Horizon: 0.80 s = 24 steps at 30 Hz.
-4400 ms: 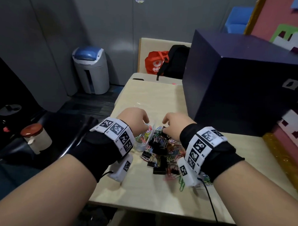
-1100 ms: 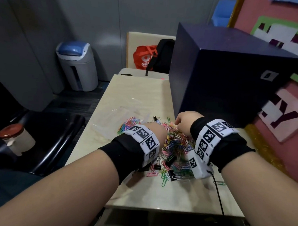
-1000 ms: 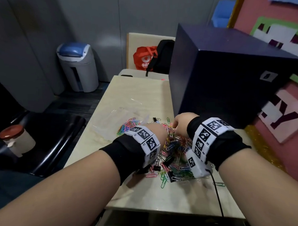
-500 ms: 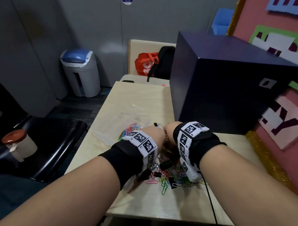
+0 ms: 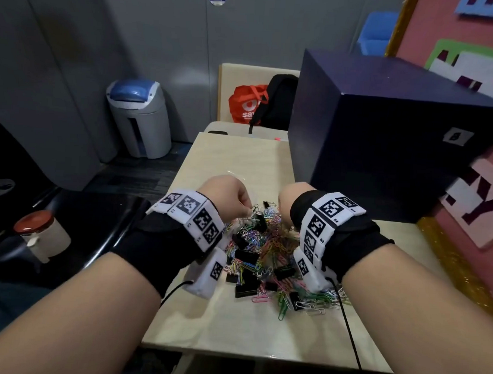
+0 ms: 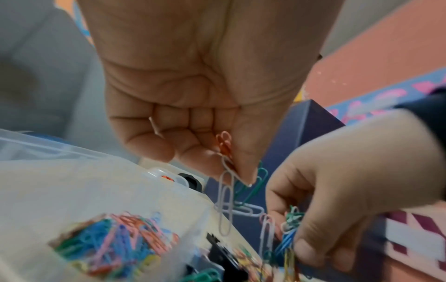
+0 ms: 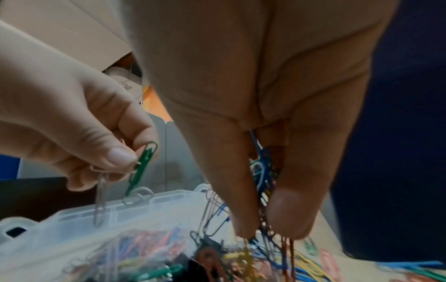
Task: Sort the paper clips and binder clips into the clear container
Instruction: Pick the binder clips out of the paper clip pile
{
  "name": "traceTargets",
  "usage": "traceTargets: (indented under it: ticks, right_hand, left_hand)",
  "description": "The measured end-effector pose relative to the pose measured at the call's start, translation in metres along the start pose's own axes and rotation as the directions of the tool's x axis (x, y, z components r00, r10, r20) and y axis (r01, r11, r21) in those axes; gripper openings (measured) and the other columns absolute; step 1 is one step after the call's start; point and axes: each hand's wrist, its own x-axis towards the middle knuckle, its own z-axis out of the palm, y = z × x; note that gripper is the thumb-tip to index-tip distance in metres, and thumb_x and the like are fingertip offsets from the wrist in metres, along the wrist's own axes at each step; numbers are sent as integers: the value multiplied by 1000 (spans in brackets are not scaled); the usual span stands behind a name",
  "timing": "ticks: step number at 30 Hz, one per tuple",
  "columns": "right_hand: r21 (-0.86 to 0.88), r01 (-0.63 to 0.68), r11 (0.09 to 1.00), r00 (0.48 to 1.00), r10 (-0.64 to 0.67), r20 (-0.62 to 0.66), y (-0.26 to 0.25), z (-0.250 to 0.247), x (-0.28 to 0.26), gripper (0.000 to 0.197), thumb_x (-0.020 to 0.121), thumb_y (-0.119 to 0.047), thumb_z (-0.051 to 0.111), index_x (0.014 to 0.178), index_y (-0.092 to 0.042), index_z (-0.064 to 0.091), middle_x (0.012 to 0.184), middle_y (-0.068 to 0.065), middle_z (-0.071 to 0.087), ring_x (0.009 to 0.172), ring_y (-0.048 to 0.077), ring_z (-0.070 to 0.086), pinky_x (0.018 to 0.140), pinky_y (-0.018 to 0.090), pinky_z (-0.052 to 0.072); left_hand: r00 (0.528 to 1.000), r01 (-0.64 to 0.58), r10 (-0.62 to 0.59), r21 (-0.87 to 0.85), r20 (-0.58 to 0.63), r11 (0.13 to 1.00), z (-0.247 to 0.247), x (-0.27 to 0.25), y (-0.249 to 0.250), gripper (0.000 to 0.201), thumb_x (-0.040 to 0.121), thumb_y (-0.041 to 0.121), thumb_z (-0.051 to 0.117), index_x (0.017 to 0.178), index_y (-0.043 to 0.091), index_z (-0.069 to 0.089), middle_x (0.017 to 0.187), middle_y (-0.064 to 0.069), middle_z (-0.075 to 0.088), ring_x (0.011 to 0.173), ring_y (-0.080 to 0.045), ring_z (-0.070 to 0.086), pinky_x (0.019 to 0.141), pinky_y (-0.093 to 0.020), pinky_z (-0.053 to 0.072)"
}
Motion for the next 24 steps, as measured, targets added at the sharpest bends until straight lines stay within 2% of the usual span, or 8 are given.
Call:
traceTargets:
  ticks: [2,4,6,8,12,15,20,24]
  right_hand:
    - [114,-11,993,1000,13,-13,-3,-7,0,31,92,-18,55,121,-9,63,124,12,62,115,28,59,78,31,44]
    - [125,9,992,1000,-7,-19,-12,-10,13,31,92,-18,57,121,-9,63,121,11,63,114,27,61,76,30,44]
    - [142,51,989,998,-57,37,-24,-13,27,32,97,-15,51,127,-3,60,129,12,60,121,23,58,91,29,46]
    - [226,53,973,998,-59,16,-35,-20,34,34,100,-14,47,129,0,57,133,10,58,123,21,56,102,29,41]
    - [186,134,973,991,-128,-45,-53,-31,27,28,94,-20,56,118,-7,66,116,8,69,107,24,67,97,35,52]
    - [167,171,971,982,-154,-113,-60,-27,29,26,93,-18,57,116,-10,68,117,7,69,107,24,66,93,31,53]
    - [327,182,927,980,-146,-134,-57,-22,21,36,90,-13,60,126,-19,58,128,2,60,116,22,58,93,29,47]
    - [261,122,958,990,-101,-94,-34,-24,16,29,92,-14,55,120,-12,64,123,6,64,111,25,62,90,31,51]
  left_hand:
    - [998,53,-54,-34,-38,998,-7,0,-11,8,84,20,71,77,21,70,62,16,56,64,-6,54,67,-22,42]
    - [992,108,-111,-37,-68,993,-12,1,-21,5,84,20,71,79,19,73,60,15,57,63,-7,54,65,-21,42]
    - [984,156,-158,-27,-84,987,-15,0,-29,6,84,21,71,81,17,75,62,12,59,63,-9,55,58,-20,41]
    - [977,189,-189,-10,-94,982,-14,-2,-33,8,85,22,70,83,17,76,70,6,66,70,-12,59,61,-21,43]
    - [967,237,-237,-4,-94,971,-9,-2,-37,9,86,22,69,85,17,76,82,-1,69,79,-16,61,69,-24,44]
    - [962,256,-255,-6,-97,967,-5,-2,-39,11,86,22,68,88,16,77,82,0,70,80,-18,64,68,-25,45]
    - [962,232,-230,-9,-147,973,-1,-2,-39,18,88,29,66,96,16,75,93,-1,75,90,-19,69,78,-28,52]
    - [971,186,-177,41,-160,982,3,0,-34,22,90,27,61,108,19,70,108,0,71,100,-20,64,84,-29,50]
